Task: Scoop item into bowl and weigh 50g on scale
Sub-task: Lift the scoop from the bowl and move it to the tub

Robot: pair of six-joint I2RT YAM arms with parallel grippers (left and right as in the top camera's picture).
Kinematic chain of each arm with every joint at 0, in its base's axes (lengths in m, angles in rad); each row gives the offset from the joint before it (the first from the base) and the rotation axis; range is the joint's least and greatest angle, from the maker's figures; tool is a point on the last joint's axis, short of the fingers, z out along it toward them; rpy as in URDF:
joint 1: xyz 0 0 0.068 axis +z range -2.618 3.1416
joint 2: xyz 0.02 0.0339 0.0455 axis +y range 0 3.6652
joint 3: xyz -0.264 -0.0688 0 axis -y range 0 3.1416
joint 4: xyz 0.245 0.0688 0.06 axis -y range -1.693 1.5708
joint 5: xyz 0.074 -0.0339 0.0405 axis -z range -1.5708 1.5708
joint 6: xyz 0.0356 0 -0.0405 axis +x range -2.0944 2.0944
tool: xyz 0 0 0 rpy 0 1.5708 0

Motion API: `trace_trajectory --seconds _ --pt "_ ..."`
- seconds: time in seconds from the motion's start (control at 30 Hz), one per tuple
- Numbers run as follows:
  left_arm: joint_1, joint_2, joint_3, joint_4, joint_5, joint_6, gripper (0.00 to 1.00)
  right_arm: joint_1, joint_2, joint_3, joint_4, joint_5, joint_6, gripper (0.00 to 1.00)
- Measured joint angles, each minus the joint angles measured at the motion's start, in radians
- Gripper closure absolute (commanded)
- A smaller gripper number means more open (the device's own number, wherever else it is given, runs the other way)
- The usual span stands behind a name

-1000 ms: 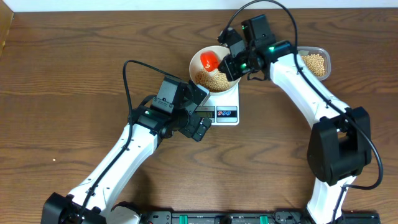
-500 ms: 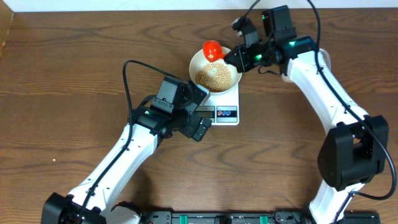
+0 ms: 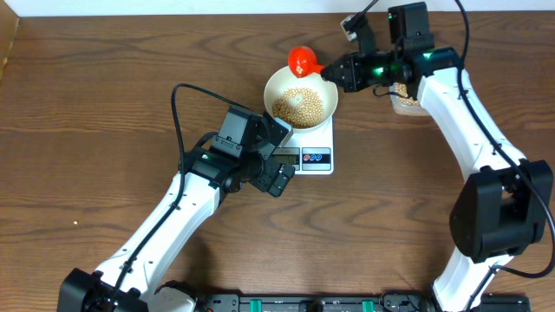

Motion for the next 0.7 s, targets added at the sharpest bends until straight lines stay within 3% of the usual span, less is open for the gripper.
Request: trace_trajectory --seconds 0.3,0.7 --pt "0.000 0.000 0.000 0.000 0.000 0.000 0.02 -0.119 -0.003 0.000 -0.003 -0.138 0.045 0.99" --pt "0.000 0.000 0.000 0.000 0.000 0.000 0.02 -0.309 -0.051 0.000 -0.204 -0.149 0.019 0.99"
